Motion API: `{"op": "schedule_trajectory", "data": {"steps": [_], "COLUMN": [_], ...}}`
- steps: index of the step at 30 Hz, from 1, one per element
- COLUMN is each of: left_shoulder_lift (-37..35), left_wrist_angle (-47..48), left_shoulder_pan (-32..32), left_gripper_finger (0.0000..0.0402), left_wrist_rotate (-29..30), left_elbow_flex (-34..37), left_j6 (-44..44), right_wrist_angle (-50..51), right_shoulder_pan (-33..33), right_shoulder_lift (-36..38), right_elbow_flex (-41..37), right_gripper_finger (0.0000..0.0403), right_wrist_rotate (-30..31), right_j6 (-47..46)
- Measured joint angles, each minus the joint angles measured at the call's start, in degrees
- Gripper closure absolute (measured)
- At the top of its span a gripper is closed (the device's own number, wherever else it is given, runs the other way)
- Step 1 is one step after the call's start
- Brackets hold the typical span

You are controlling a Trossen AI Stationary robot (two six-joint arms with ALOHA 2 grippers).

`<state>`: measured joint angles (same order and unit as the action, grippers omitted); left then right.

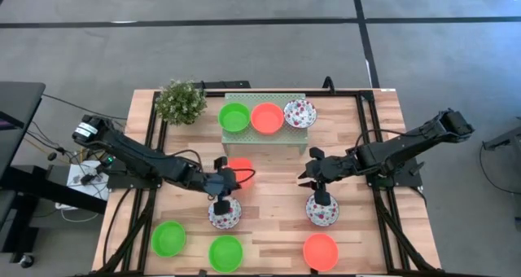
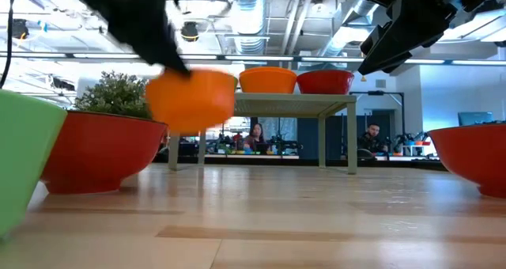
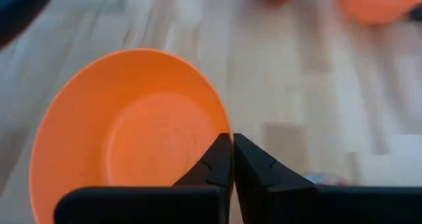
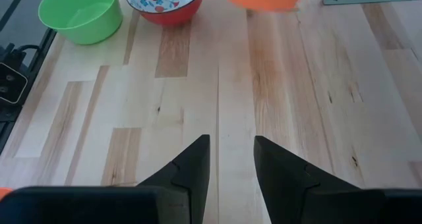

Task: Pick & Place Mini bowls
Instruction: Stack the orange bowl on the orange bowl on the shelf

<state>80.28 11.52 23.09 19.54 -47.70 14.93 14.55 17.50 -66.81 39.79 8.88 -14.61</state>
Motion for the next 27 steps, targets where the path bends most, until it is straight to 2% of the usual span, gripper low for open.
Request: {"op": "schedule_trajectory", "data": {"steps": [6,9,11,16,18,22,27], "left_shoulder_lift": [-0.36,-0.36,-0.36,-0.32,-0.32,-0.29,-0.29], "left_wrist_angle": [-0.06,2.16,6.22,13.40,13.37,13.57,13.29], "left_shoulder_pan": [4.75,4.05,2.63,-3.47,-6.60,-13.98,-23.40], "left_gripper_finger": [0.0393,0.0393,0.0393,0.0393,0.0393,0.0393,0.0393], "left_wrist_rotate": [2.65,3.33,3.37,3.07,0.07,-9.69,-13.71], "left_elbow_flex": [-9.71,-13.82,-16.80,-21.34,-22.51,-23.61,-24.31], "left_j6": [-18.36,-25.27,-26.91,-30.65,-33.27,-36.53,-39.34], "right_wrist_angle": [-0.09,-0.15,-0.16,-0.15,-0.15,-0.15,-0.13], "right_shoulder_pan": [0.00,0.00,0.00,0.00,0.00,0.00,0.00], "right_shoulder_lift": [0.00,0.00,0.00,0.02,0.01,0.01,0.00], "right_elbow_flex": [0.00,0.00,0.00,0.00,0.00,0.00,0.00], "right_gripper_finger": [0.0290,0.0290,0.0290,0.0290,0.0290,0.0290,0.0290], "right_wrist_rotate": [0.00,0.00,0.00,0.02,0.01,0.02,0.02], "right_j6": [0.02,0.02,0.02,0.02,0.02,0.02,0.07]}}
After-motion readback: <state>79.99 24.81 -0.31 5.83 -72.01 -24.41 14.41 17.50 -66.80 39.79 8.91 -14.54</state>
